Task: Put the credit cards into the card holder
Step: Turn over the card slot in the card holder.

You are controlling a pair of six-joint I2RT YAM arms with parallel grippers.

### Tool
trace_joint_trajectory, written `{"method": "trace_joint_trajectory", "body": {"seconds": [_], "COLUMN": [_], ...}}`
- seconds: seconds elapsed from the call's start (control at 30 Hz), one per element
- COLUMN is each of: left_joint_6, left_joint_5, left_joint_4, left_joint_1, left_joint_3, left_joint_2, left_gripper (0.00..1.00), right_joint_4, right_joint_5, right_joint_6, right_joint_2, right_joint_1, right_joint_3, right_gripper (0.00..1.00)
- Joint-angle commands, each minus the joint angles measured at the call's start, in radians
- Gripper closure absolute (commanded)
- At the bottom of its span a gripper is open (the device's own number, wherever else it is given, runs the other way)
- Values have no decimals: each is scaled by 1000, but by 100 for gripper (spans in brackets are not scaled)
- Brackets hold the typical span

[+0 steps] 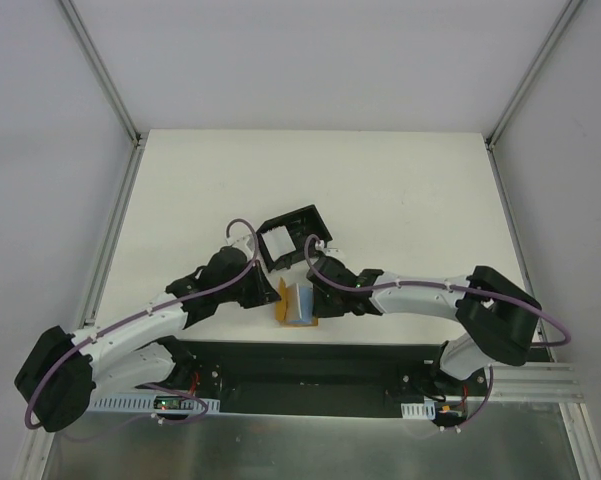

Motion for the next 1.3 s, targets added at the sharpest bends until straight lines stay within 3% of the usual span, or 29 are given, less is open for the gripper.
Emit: {"method": "trace_joint_trajectory", "body": {"seconds": [0.0,0.37,1.27], "left_joint_6": [-45,-131,-152], "left_joint_5": [-102,-176,-170], "left_joint_4": [-87,-101,-92], "left_joint_1": [32,41,41], "left_joint_3": [-93,-190,-209], "left_joint_2": [-84,-171,-182], "left_gripper": [100,100,100], "right_joint_4": [-38,171,232], "right_joint_5": [63,-101,-247], "right_joint_6": [23,31,34], "right_joint_2": [-106,-139,42], "right_joint_1": [-29,-26,-18], "right_joint_3": [-50,-39,54], "right_gripper": [73,64,62]}}
